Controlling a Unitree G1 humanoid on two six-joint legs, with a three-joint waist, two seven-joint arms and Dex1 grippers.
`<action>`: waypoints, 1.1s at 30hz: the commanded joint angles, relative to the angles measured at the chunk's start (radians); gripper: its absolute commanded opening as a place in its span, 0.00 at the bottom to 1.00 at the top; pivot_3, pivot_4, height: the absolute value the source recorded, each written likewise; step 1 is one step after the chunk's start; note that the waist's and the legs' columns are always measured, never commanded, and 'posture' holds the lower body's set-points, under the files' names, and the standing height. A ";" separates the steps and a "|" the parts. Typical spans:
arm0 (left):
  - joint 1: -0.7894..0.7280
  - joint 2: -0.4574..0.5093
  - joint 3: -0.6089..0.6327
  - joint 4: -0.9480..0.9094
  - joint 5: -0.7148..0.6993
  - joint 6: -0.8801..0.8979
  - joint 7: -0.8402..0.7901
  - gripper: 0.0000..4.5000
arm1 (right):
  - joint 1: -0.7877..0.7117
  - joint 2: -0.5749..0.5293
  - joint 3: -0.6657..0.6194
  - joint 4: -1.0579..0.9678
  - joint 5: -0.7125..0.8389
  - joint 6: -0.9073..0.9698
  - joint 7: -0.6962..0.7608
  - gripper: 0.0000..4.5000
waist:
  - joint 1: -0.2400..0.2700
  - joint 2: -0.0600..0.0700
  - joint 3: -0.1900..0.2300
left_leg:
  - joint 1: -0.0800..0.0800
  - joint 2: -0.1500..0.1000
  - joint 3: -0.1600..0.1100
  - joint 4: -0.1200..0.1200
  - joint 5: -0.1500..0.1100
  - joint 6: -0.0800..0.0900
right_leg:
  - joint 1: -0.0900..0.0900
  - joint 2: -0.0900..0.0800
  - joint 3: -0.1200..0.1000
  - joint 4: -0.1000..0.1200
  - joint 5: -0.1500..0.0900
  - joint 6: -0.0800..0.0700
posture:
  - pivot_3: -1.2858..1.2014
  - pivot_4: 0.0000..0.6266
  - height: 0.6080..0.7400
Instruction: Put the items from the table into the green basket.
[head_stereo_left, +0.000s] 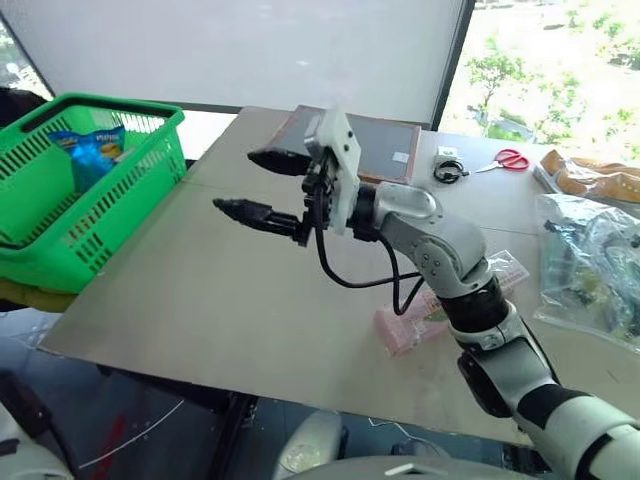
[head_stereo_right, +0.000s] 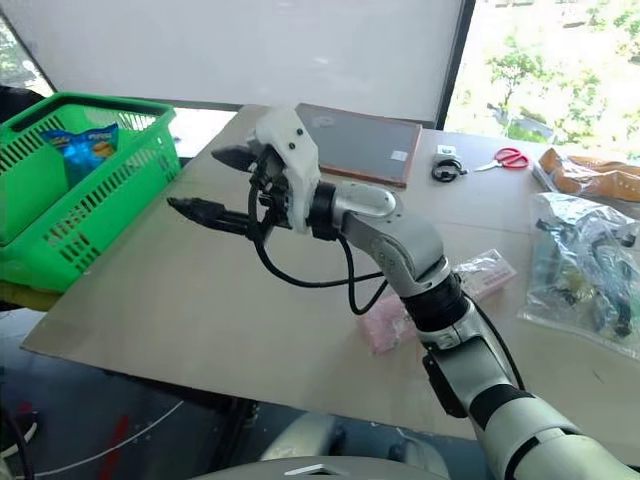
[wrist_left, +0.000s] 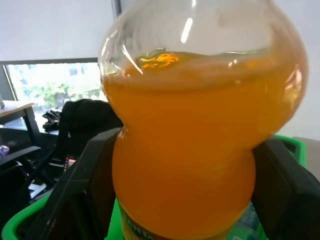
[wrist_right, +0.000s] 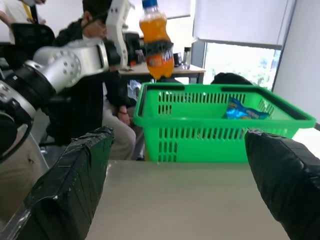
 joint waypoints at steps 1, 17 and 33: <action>-0.159 0.052 -0.076 0.164 0.060 -0.134 -0.028 0.66 | -0.031 0.013 -0.049 -0.017 -0.025 -0.018 -0.045 1.00 | 0.008 -0.003 -0.002 | -0.001 0.000 -0.001 0.001 0.000 0.000 | 0.000 0.000 -0.001 0.000 0.000 0.000 | 0.66 0.00 1.00; -0.393 0.049 -0.240 0.494 0.235 -0.315 0.107 0.98 | 0.020 -0.036 -0.051 -0.167 -0.047 0.046 -0.072 1.00 | -0.085 -0.011 -0.007 | -0.001 0.000 0.000 0.001 0.000 -0.001 | -0.003 -0.001 -0.002 0.003 0.000 0.001 | 0.62 0.00 1.00; -0.005 -0.325 -0.682 -1.061 -0.440 0.941 -0.248 0.98 | 0.610 -0.682 -0.407 -0.723 0.162 0.281 0.087 1.00 | -0.181 0.008 -0.001 | -0.014 -0.005 -0.010 0.012 -0.002 0.003 | -0.005 -0.003 0.006 -0.001 0.001 0.001 | 0.50 0.07 1.00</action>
